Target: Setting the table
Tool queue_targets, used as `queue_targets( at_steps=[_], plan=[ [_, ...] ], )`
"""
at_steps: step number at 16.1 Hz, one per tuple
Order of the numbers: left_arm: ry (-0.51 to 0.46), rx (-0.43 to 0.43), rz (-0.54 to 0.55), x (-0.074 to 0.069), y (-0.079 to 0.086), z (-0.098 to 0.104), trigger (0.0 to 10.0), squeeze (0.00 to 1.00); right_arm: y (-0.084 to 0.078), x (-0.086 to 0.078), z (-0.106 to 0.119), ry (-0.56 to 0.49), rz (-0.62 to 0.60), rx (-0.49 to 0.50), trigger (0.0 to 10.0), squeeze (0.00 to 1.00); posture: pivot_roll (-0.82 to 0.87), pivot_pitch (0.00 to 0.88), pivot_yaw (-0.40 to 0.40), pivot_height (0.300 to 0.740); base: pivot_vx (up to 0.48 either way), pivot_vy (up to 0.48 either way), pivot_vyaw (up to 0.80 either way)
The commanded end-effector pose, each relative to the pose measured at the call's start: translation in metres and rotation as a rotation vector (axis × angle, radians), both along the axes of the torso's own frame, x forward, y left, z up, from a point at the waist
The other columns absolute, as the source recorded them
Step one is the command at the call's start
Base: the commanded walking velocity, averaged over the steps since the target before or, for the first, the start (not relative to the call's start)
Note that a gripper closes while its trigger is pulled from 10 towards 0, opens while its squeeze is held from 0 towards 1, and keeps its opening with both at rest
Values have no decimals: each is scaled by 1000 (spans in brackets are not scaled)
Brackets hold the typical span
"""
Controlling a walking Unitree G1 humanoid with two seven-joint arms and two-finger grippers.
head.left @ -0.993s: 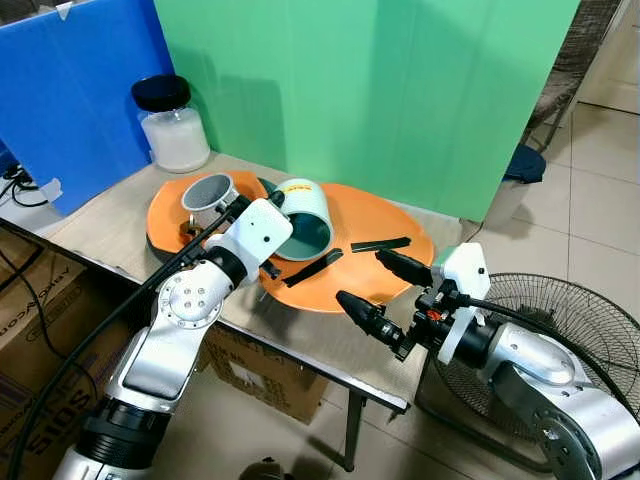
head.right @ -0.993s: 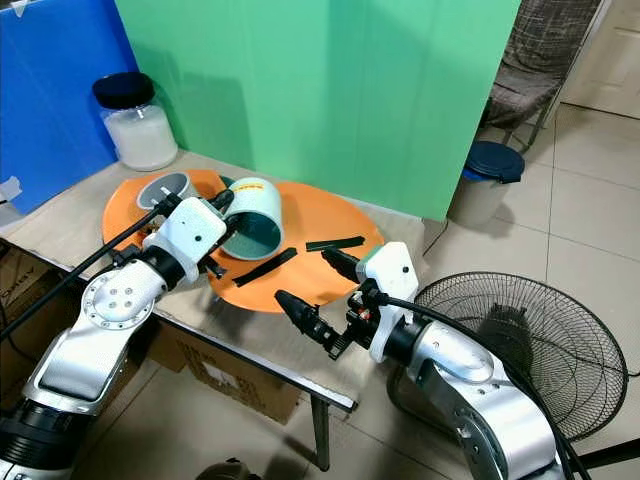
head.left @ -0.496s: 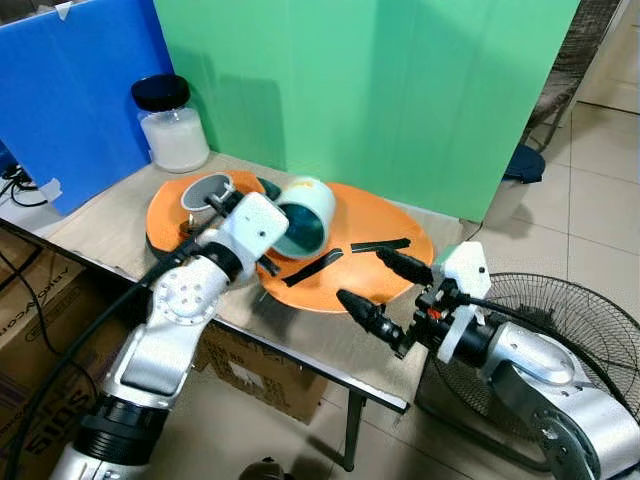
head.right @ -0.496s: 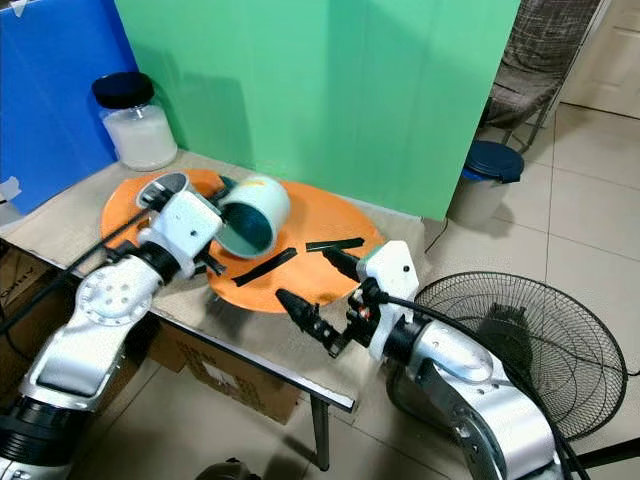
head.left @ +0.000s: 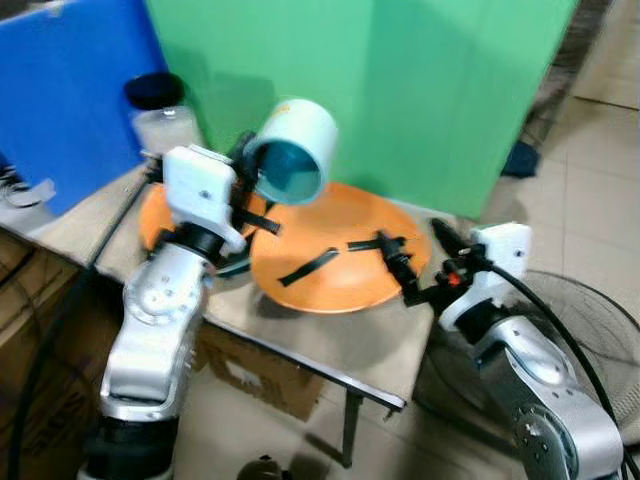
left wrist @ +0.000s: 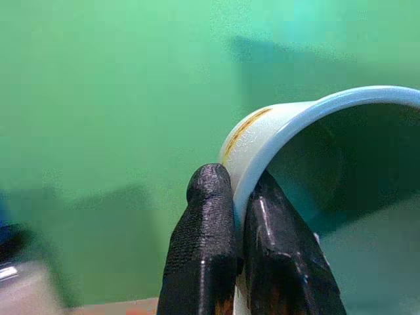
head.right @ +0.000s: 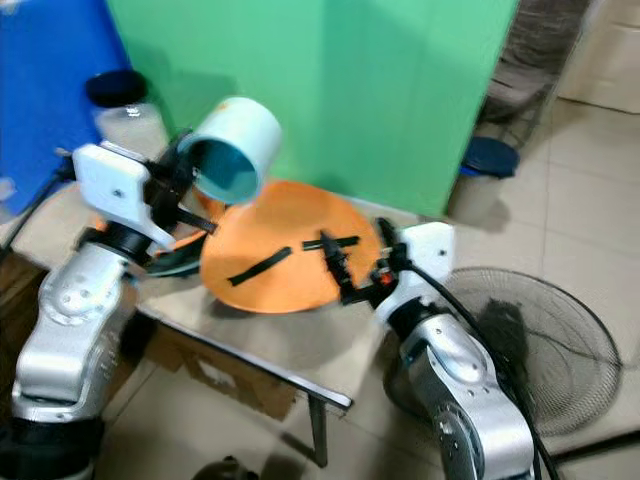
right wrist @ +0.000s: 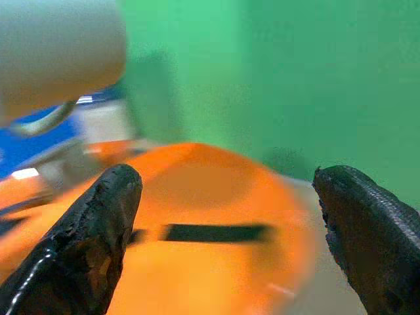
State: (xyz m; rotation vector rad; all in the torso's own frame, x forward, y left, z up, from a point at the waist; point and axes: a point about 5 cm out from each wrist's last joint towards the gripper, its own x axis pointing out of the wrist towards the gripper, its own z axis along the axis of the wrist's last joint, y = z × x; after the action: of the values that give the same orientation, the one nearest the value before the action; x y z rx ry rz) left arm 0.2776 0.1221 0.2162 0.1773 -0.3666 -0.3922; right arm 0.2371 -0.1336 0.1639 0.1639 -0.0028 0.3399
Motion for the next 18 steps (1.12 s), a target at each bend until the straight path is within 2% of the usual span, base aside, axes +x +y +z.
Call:
queue_targets(
  at_steps=[1, 3, 6, 10, 14, 18],
  plan=[
    [-30, 19, -73, -6, -16, 5, 9647, 0, -10, -2, 5, -32, -103, -13, 10000, 0, 139, 0, 49, 727, 0, 0, -725],
    [-4, 7, -103, -8, -26, 3, 10000, 0, -22, -7, 3, -29, -201, -57, 10000, 0, 127, 0, 52, 727, 0, 0, -725],
    [42, -11, -80, -9, -26, -3, 10000, 0, -39, -14, -1, -16, -394, -103, 10000, 0, 115, 0, 56, 727, 0, 0, -638],
    [80, 44, -1, -11, -15, -18, 10000, 0, -30, -16, -4, 29, -323, -74, 10000, 0, 106, 0, 58, 727, 0, 0, -547],
    [106, 55, 16, -11, -6, -21, 10000, 0, -18, -6, -2, 49, -230, -83, 10000, 0, 118, 0, 37, 727, 0, 0, -539],
    [100, 81, 41, -11, -4, -23, 10000, 0, -19, -4, -1, 50, -234, -78, 10000, 0, 114, 0, 44, 727, 0, 0, -547]
  ],
)
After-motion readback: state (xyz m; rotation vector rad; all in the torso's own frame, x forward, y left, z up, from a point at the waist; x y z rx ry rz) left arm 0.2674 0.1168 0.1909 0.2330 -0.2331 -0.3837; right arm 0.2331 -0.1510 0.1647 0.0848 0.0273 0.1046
